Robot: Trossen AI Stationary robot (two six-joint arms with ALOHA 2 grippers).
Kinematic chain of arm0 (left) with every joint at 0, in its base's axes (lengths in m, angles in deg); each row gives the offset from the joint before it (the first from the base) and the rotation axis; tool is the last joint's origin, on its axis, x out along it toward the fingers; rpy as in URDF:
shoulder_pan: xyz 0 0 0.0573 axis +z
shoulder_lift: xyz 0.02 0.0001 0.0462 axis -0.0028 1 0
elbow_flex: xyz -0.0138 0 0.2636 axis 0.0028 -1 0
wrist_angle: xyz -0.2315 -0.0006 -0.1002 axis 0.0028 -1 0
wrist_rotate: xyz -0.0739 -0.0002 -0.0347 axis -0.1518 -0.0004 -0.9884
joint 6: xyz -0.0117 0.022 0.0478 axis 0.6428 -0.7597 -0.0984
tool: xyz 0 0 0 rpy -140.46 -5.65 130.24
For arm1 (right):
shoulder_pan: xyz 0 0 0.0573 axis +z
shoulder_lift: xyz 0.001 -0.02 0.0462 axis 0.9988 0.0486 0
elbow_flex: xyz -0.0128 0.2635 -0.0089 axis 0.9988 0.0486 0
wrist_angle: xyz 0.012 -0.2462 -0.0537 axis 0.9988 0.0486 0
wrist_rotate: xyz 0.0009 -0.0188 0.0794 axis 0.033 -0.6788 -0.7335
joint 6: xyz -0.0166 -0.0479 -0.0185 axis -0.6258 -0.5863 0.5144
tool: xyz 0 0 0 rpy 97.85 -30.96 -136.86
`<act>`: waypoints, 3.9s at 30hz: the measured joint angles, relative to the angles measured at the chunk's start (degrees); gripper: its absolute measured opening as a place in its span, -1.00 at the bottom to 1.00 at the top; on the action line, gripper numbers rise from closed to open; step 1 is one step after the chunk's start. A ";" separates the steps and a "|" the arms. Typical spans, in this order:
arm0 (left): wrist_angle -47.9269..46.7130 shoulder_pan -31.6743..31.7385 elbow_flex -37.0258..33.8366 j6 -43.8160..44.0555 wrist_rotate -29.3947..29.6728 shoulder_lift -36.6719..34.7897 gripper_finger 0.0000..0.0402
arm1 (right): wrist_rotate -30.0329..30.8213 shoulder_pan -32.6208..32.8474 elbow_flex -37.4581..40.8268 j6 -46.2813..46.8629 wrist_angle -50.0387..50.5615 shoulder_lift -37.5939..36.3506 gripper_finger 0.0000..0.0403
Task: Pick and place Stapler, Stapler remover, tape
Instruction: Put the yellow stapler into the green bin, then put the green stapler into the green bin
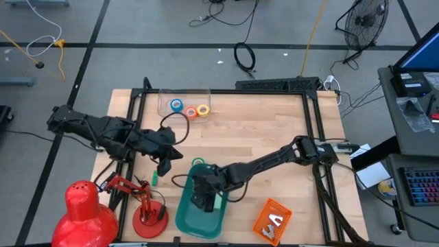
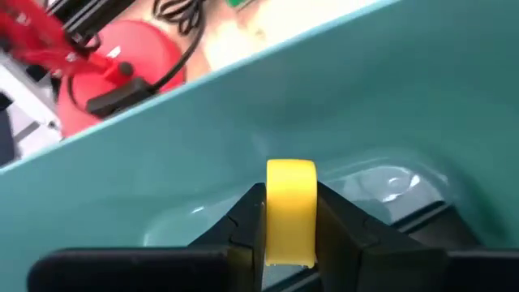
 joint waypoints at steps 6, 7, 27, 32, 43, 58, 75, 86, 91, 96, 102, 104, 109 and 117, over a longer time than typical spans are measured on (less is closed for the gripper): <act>0.24 -2.04 0.00 1.86 1.98 0.00 -0.98 | 0.42 -0.65 0.01 3.60 3.30 0.00 -0.68; 0.24 -2.33 0.00 2.12 2.19 0.00 -0.99 | 0.43 -0.71 0.01 3.98 3.93 0.00 -0.68; 0.35 -3.61 0.00 3.88 3.57 0.00 -0.98 | 1.90 -0.90 0.02 1.01 1.59 0.00 -0.36; 0.37 -3.61 0.00 4.55 4.08 0.00 -0.94 | 2.04 -0.97 0.13 -1.53 -1.11 -1.76 -0.40; -4.81 -2.26 0.00 7.30 4.97 -2.68 -0.97 | 2.04 -0.43 0.07 -6.95 -4.74 -12.89 -0.44; -32.96 -2.43 0.02 28.16 -2.41 -2.12 -0.90 | 8.04 0.29 0.04 -10.99 7.74 -26.06 -0.44; -13.51 -5.46 -25.76 52.96 -16.39 -0.90 -0.19 | 18.30 -1.19 0.02 -20.64 27.64 -32.95 -0.44; 0.99 -6.93 -37.92 61.00 -18.75 -0.96 0.02 | 18.38 -1.82 0.02 -27.01 27.35 -33.19 -0.44; 4.51 -6.93 -40.06 62.63 -19.03 -0.94 0.04 | 18.41 -2.50 0.02 -27.49 27.39 -33.20 -0.44; 4.70 -6.93 -41.03 63.14 -19.93 -0.94 0.04 | 18.36 -2.77 0.04 -27.49 27.46 -33.20 -0.44; 5.11 -6.93 -43.08 63.87 -22.14 -0.94 0.01 | 18.35 -2.77 0.04 -27.66 27.47 -33.20 -0.43; 5.26 -6.92 -43.10 63.87 -22.17 -0.94 -0.07 | 18.34 -2.77 0.04 -27.66 27.48 -33.20 -0.43; 7.57 -6.88 -43.12 63.89 -22.10 -0.95 -0.46 | 18.32 -2.77 0.04 -27.66 27.48 -33.20 -0.43; 12.43 -6.88 -43.11 63.15 -21.10 -0.95 -0.74 | 18.30 -2.77 0.04 -27.47 27.44 -33.20 -0.43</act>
